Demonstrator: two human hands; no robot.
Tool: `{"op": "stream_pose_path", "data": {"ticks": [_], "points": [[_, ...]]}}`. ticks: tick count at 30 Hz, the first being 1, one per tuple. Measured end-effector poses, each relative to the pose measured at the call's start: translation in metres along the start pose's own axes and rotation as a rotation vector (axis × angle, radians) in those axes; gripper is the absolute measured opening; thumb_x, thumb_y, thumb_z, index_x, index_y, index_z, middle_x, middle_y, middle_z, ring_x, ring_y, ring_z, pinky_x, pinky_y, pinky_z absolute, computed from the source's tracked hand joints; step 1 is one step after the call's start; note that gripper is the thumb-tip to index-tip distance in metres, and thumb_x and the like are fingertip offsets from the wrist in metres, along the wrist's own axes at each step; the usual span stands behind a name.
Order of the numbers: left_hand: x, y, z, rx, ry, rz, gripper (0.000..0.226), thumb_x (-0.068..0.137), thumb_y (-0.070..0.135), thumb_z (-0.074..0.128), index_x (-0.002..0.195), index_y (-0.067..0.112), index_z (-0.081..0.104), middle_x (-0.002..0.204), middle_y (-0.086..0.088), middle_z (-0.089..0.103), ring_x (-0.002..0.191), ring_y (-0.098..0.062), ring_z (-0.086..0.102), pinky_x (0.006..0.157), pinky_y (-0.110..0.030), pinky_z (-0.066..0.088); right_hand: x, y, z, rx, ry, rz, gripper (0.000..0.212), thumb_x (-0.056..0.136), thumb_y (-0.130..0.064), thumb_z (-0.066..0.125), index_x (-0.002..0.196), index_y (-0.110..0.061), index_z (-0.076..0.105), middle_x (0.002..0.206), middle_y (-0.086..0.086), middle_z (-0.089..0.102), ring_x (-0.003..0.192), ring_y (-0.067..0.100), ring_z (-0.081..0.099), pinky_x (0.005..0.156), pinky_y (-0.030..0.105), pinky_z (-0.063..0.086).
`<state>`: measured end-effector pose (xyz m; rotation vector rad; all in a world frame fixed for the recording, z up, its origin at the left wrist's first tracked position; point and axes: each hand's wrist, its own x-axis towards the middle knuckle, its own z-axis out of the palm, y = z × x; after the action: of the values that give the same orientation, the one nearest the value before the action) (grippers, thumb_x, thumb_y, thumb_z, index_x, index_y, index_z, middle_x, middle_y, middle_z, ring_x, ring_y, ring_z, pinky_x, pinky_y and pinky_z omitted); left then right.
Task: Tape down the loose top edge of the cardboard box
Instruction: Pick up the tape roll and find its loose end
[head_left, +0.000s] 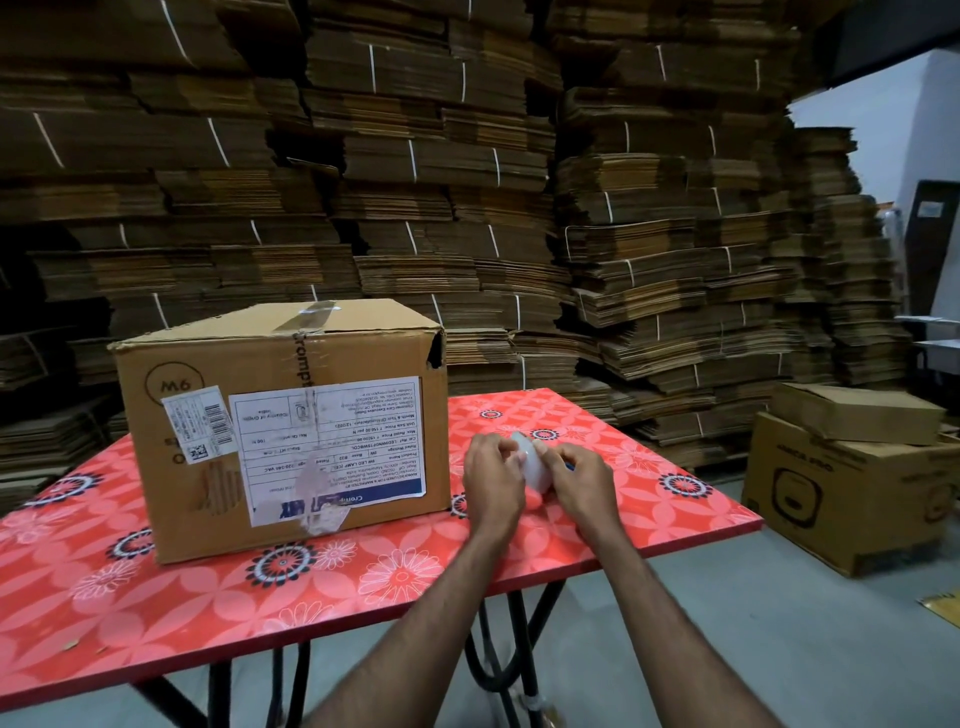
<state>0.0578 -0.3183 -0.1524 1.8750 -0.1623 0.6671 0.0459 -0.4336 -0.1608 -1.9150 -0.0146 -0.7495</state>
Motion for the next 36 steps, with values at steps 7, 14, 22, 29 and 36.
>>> {"op": "stream_pose_path", "data": {"ticks": [7, 14, 22, 29, 36], "points": [[0.005, -0.001, -0.006, 0.038, -0.039, 0.020, 0.012, 0.092, 0.010, 0.066, 0.085, 0.017, 0.060, 0.101, 0.000, 0.056, 0.099, -0.021, 0.057, 0.093, -0.039, 0.048, -0.003, -0.002, 0.000, 0.007, -0.052, -0.018, 0.047, 0.099, -0.042, 0.062, 0.066, -0.009, 0.061, 0.061, 0.011, 0.061, 0.053, 0.011, 0.050, 0.048, 0.020, 0.037], [0.001, -0.009, -0.008, 0.165, -0.060, 0.132, 0.009, 0.095, 0.005, 0.056, 0.092, 0.014, 0.055, 0.097, 0.000, 0.057, 0.090, -0.017, 0.052, 0.076, -0.030, 0.041, -0.002, -0.005, 0.010, -0.208, -0.116, -0.203, 0.030, 0.101, -0.035, 0.046, 0.123, -0.032, 0.067, 0.112, -0.005, 0.076, 0.107, 0.020, 0.067, 0.103, 0.051, 0.046], [0.008, -0.006, -0.017, 0.047, -0.143, 0.213, 0.011, 0.092, 0.004, 0.058, 0.095, 0.015, 0.058, 0.098, 0.000, 0.060, 0.092, -0.018, 0.057, 0.080, -0.033, 0.049, 0.035, -0.028, -0.017, -0.221, -0.600, -0.131, 0.042, 0.088, -0.017, 0.066, 0.128, -0.028, 0.063, 0.115, 0.002, 0.073, 0.106, 0.023, 0.070, 0.091, 0.044, 0.059], [0.009, -0.008, -0.021, -0.025, -0.205, 0.104, 0.009, 0.086, 0.009, 0.070, 0.082, 0.014, 0.063, 0.092, -0.002, 0.066, 0.087, -0.018, 0.063, 0.079, -0.040, 0.053, 0.035, -0.018, -0.022, -0.088, -0.614, -0.097, 0.037, 0.084, -0.007, 0.071, 0.117, -0.025, 0.068, 0.101, -0.002, 0.076, 0.095, 0.014, 0.073, 0.084, 0.042, 0.061], [0.007, -0.011, -0.026, 0.012, -0.185, 0.161, 0.003, 0.087, 0.007, 0.060, 0.086, 0.010, 0.061, 0.087, -0.006, 0.065, 0.081, -0.021, 0.058, 0.074, -0.039, 0.046, 0.026, -0.017, -0.021, -0.030, -0.538, -0.101, 0.054, 0.088, -0.008, 0.074, 0.131, -0.032, 0.052, 0.110, 0.010, 0.073, 0.104, 0.011, 0.060, 0.066, 0.011, 0.049]]}}
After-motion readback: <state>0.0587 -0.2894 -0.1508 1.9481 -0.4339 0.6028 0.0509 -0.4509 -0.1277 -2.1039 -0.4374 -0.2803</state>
